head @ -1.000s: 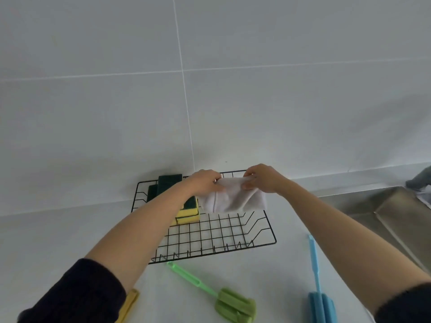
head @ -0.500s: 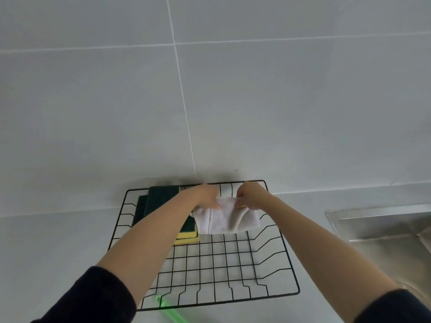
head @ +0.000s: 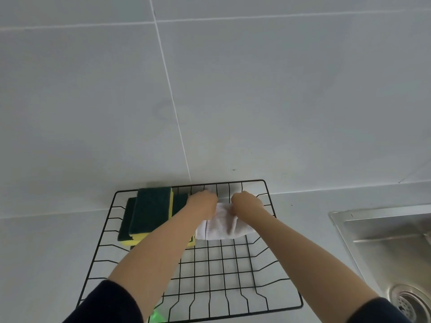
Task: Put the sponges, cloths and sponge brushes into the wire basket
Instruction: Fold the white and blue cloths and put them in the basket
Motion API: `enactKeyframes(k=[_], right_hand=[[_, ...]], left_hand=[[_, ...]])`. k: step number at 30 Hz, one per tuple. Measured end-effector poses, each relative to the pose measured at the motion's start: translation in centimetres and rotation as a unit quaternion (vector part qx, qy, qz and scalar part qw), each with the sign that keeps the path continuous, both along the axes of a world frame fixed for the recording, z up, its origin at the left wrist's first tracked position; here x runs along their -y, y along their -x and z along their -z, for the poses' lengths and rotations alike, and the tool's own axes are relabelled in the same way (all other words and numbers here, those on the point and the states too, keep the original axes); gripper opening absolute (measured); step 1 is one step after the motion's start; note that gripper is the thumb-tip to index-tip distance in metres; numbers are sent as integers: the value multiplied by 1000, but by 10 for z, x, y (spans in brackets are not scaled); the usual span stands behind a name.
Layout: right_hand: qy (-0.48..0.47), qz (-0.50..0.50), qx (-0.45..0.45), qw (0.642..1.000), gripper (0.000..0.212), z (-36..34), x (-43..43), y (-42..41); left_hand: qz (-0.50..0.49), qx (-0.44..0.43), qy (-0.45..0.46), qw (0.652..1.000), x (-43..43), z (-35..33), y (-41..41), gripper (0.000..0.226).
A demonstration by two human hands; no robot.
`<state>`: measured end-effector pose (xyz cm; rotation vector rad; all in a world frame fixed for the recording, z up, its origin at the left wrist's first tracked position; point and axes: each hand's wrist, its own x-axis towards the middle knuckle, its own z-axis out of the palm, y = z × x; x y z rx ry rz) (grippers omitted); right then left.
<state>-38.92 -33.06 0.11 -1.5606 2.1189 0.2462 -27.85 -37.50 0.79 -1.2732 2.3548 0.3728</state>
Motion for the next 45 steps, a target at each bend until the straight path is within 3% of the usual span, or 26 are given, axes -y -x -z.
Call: enactKeyframes(k=[9, 16, 20, 29, 38, 45], right_hand=[[57, -32, -28, 998, 27, -28, -16, 7], [131, -25, 24, 991, 56, -78, -48, 1], [204, -59, 18, 977, 70, -103, -77, -16], [288, -140, -71, 945, 78, -134, -135, -81], [301, -236, -23, 924, 82, -130, -171, -175], [241, -316, -20, 918, 90, -97, -193, -239]], left_hand=[[24, -57, 122, 991, -11, -31, -8, 24], [13, -188, 210, 959, -34, -78, -35, 44], [-6, -156, 239, 958, -55, -96, -63, 68], [-65, -170, 344, 921, -118, -120, -138, 71], [-178, -155, 330, 914, -184, -109, -243, 72], [-258, -124, 287, 914, -241, -78, -316, 72]])
